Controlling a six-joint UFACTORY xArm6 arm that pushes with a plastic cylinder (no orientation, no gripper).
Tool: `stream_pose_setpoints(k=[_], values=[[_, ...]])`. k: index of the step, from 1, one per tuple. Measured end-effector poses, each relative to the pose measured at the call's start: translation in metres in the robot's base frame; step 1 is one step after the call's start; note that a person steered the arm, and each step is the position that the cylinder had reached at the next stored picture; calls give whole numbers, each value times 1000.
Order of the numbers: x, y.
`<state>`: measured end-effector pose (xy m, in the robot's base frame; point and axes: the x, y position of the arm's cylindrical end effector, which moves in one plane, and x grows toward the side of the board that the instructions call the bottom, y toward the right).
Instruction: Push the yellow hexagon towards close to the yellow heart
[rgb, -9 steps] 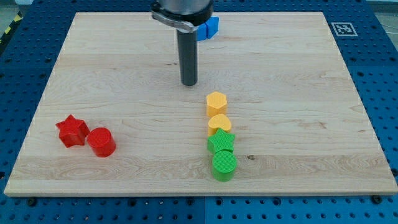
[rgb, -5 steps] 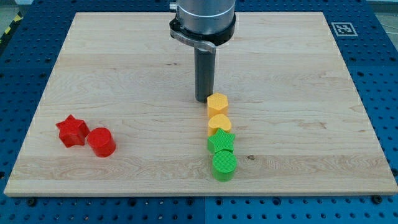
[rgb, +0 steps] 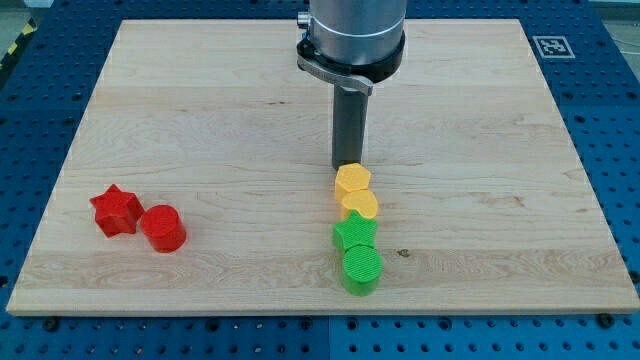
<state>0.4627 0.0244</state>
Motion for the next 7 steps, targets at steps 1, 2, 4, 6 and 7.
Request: stream_pose_setpoints(k=[1,2,4,6,7], values=[[-3,-21],[-1,-74],[105,-93],[156,-125],[153,-132]])
